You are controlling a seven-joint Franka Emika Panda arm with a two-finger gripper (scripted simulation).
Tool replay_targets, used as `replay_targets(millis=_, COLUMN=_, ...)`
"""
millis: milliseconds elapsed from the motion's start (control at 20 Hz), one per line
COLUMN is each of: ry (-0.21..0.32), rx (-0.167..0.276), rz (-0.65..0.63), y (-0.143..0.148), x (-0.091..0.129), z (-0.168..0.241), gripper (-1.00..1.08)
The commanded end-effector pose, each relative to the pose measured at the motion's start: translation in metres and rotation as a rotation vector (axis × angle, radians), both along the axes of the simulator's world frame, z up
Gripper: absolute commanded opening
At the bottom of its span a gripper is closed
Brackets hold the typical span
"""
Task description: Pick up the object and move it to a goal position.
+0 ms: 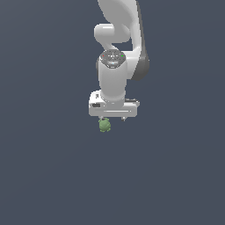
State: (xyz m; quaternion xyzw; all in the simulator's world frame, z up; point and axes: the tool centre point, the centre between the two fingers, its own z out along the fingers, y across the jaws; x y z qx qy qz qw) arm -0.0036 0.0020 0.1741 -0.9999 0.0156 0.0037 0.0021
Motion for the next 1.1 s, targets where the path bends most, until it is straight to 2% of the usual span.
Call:
replay_targets(millis=0, ry=0.000, rx=0.000, rz=0.000, y=0.000, x=0.000, z=0.000, gripper=1.00)
replay_targets(millis=500, ry=-0.040, rx=-0.008, rz=0.039, y=-0.004, x=0.011, z=0.016, gripper=1.00)
replay_targets(millis=1050, ry=-0.032, rx=-0.008, rz=0.083, y=-0.014, x=0.000, z=-0.006, gripper=1.00)
